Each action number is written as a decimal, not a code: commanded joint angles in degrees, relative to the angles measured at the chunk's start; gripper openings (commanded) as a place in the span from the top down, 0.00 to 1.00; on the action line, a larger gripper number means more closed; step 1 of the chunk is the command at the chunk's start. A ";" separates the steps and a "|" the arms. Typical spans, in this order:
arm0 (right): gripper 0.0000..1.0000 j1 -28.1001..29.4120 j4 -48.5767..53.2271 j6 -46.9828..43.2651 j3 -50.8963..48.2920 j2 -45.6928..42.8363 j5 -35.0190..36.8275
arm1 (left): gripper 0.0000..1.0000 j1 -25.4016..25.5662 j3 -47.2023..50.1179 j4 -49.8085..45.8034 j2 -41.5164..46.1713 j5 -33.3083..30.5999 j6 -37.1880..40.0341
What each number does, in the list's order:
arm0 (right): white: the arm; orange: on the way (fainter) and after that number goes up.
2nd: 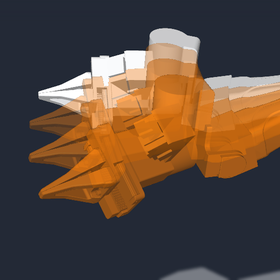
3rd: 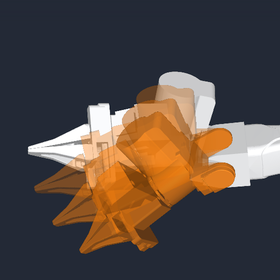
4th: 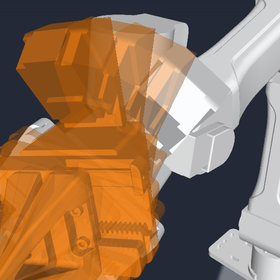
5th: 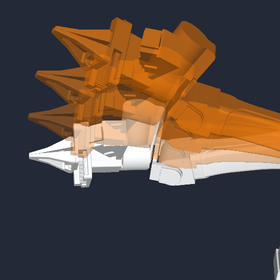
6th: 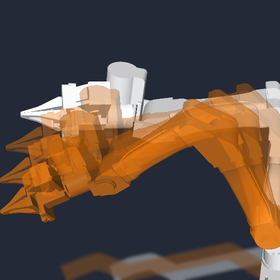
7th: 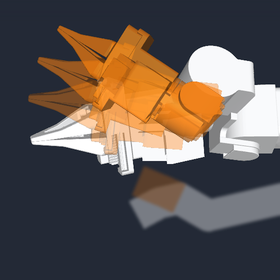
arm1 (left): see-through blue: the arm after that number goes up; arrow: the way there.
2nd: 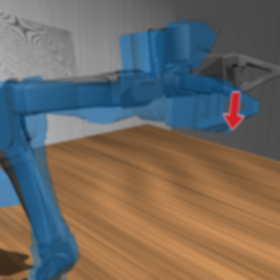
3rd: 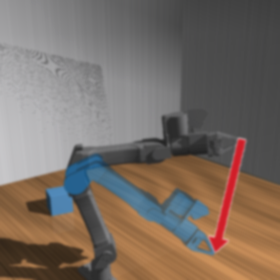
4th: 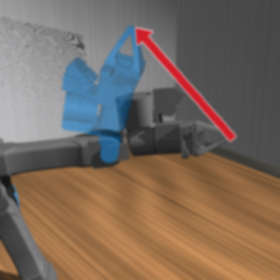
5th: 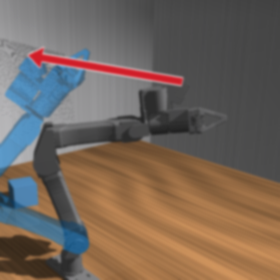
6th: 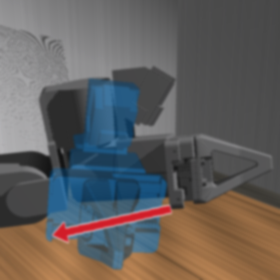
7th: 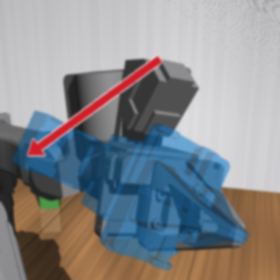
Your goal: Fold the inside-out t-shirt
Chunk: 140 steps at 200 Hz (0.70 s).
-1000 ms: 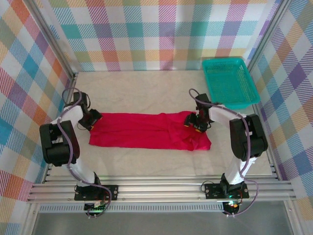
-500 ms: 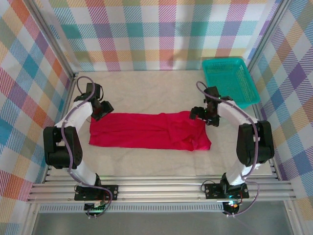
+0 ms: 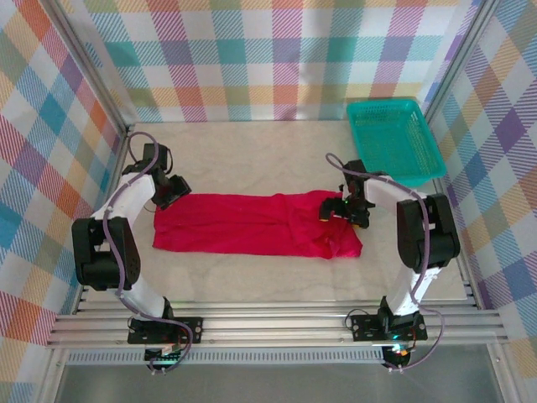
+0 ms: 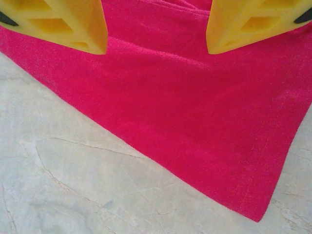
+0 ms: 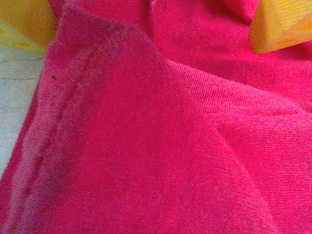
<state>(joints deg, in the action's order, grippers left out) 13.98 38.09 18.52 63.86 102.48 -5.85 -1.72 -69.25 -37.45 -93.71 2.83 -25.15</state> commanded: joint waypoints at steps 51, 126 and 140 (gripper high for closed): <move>0.55 2.82 -1.90 0.21 0.93 4.66 -1.42 | 0.46 -0.63 -1.15 -3.12 3.31 0.55 2.01; 1.00 0.41 4.45 -1.78 1.62 -4.91 6.77 | 0.49 3.91 3.25 3.90 3.32 6.62 -3.20; 1.00 -1.29 6.48 -2.20 1.86 -8.70 7.79 | 0.49 6.41 3.36 5.50 2.57 7.27 -4.69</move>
<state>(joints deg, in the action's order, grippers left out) 15.49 39.31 17.87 65.06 101.16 -2.15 0.67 -67.13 -35.53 -91.64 7.03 -26.37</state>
